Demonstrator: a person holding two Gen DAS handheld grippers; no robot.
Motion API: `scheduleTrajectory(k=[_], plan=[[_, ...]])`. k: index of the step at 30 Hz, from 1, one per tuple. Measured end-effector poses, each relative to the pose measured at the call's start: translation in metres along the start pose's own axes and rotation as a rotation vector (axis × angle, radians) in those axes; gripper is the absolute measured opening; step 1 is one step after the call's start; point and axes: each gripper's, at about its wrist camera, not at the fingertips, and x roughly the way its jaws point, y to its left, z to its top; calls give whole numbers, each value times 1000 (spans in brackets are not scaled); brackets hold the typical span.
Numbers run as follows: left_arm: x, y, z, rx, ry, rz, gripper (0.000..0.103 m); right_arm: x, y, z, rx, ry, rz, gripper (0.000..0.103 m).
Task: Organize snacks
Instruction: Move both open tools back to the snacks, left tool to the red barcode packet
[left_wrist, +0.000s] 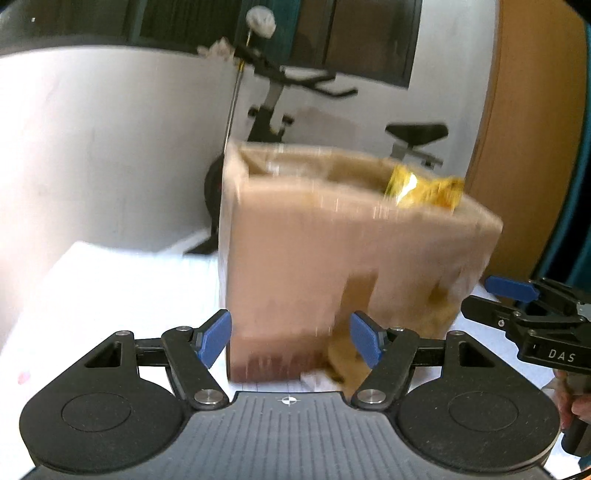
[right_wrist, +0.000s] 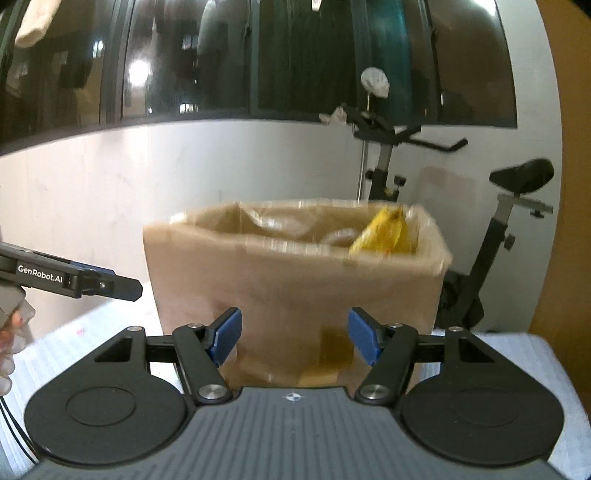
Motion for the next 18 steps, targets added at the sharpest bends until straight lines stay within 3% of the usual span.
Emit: scheduleTrajectory(k=[18], plan=[[53, -18, -87, 23, 241, 15, 72, 31, 5, -108, 73, 227, -30, 67]])
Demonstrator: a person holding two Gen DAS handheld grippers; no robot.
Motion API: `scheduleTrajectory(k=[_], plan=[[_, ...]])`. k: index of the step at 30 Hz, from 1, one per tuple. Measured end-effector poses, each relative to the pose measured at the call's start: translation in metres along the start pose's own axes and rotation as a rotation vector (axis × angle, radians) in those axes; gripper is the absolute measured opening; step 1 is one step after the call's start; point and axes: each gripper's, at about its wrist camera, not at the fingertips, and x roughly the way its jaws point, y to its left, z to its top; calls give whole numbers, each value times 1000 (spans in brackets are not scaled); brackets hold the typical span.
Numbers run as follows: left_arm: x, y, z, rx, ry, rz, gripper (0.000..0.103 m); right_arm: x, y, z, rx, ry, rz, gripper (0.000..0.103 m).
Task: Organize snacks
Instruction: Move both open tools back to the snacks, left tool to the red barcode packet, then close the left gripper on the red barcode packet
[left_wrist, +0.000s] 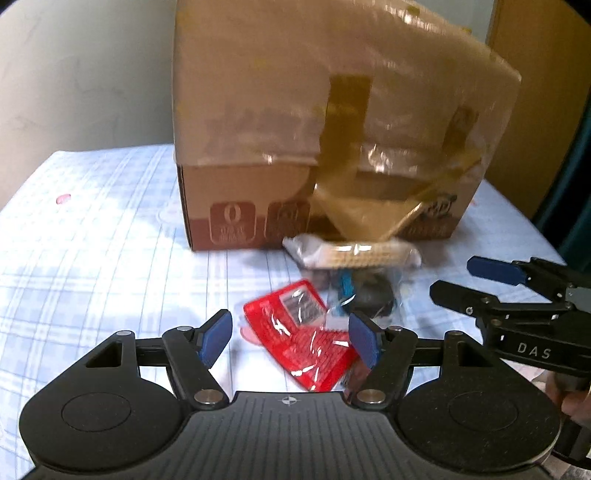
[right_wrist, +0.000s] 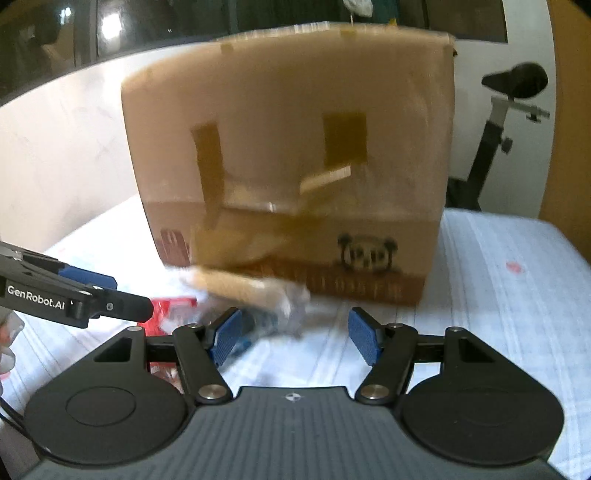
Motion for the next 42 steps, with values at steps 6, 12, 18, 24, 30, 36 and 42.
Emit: scheduleTrajectory(k=[6, 12, 18, 24, 30, 36, 42], plan=[[10, 6, -3, -32, 25, 44, 72, 6, -4, -6, 17, 23, -10, 67], [19, 1, 2, -36, 21, 50, 73, 9, -10, -9, 50, 34, -12, 67], [28, -10, 7, -8, 22, 53, 73, 10, -11, -8, 56, 34, -6, 67], [28, -11, 4, 4, 33, 36, 74, 8, -11, -9, 64, 29, -4, 67], [19, -1, -6, 3, 36, 13, 74, 8, -11, -9, 69, 28, -4, 67], [15, 19, -8, -10, 36, 52, 74, 8, -10, -9, 67, 29, -5, 67], [12, 18, -2, -26, 21, 24, 74, 9, -9, -9, 68, 31, -4, 67]])
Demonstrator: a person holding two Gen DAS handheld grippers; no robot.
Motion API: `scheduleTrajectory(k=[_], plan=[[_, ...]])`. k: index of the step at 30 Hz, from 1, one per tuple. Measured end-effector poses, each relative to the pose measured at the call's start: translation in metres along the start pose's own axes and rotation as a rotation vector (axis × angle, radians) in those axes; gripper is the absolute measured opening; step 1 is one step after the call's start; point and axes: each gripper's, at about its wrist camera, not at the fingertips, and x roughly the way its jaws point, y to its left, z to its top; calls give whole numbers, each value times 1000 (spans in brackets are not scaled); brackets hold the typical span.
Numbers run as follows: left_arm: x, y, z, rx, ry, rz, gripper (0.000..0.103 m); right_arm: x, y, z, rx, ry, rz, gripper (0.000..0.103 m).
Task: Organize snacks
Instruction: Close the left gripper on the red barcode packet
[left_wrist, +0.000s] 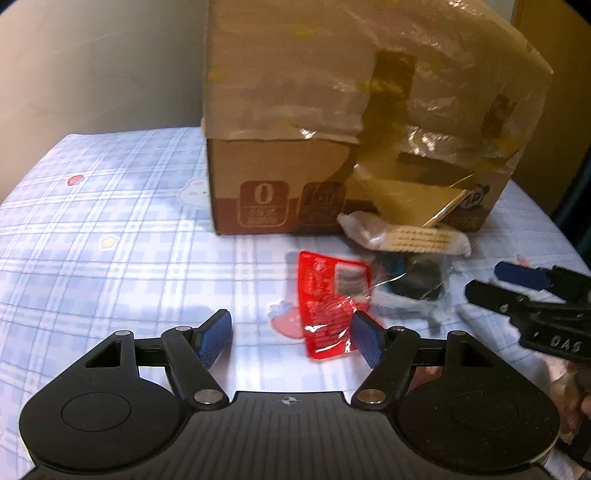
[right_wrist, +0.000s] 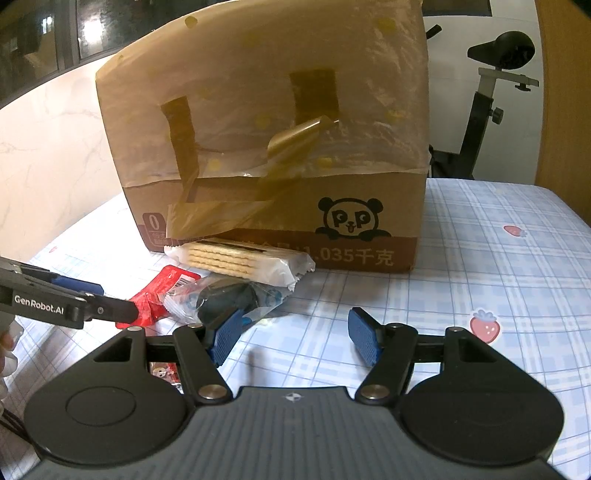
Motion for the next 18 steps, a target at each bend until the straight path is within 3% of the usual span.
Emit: scheduleTrajectory(k=[6, 10, 18], plan=[[10, -18, 6, 32, 4, -19, 74, 0, 0, 0, 0, 0, 0, 67], [21, -25, 6, 74, 2, 17, 76, 1, 0, 0, 4, 4, 0, 67], [24, -13, 7, 50, -27, 51, 72, 3, 0, 0, 7, 13, 1, 67]])
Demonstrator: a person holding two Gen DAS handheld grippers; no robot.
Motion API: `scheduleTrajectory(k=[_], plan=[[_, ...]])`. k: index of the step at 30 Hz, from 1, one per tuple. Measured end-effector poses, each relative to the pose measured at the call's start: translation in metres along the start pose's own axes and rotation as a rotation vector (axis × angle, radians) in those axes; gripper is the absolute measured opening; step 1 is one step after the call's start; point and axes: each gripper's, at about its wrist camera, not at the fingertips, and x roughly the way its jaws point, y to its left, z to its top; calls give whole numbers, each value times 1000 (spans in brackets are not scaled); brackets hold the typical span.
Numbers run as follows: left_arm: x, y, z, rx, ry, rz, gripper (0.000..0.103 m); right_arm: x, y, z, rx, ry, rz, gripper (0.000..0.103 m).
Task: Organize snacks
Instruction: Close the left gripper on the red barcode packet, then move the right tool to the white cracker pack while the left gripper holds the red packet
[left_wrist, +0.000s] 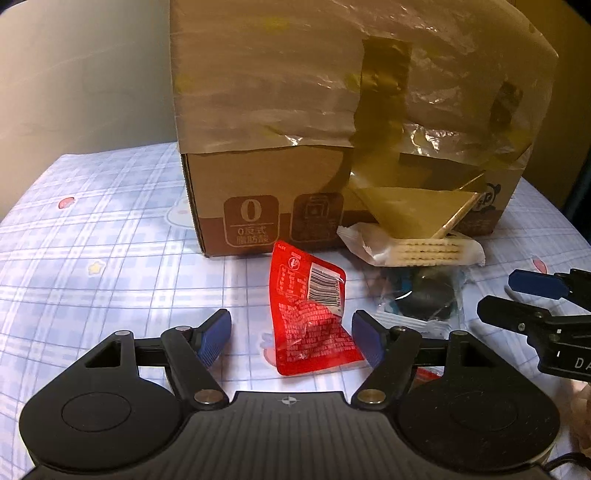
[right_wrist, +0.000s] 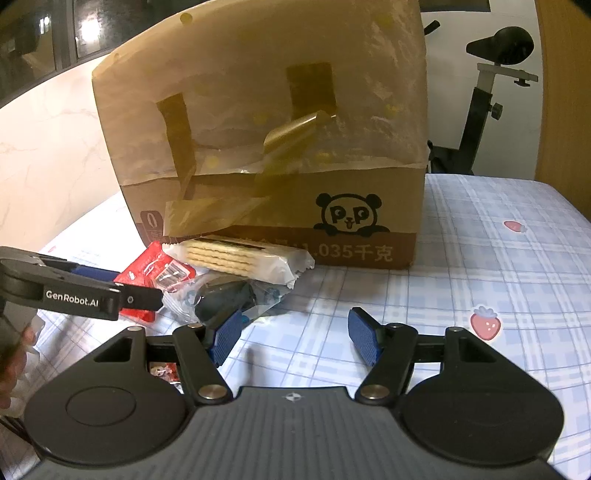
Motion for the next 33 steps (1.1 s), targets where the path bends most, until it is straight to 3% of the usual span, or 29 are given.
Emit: scheduleTrajectory(k=[2, 7, 26, 33], plan=[[-1, 1, -1, 15, -13, 23, 52, 1, 1, 0, -7, 2, 0, 67], [-8, 12, -5, -9, -27, -29, 51, 1, 2, 0, -8, 6, -3, 67], [-30, 31, -30, -52, -67, -43, 51, 4, 3, 2, -28, 22, -19, 67], [-30, 32, -32, -67, -82, -51, 51, 9, 9, 25, -60, 3, -11, 68]])
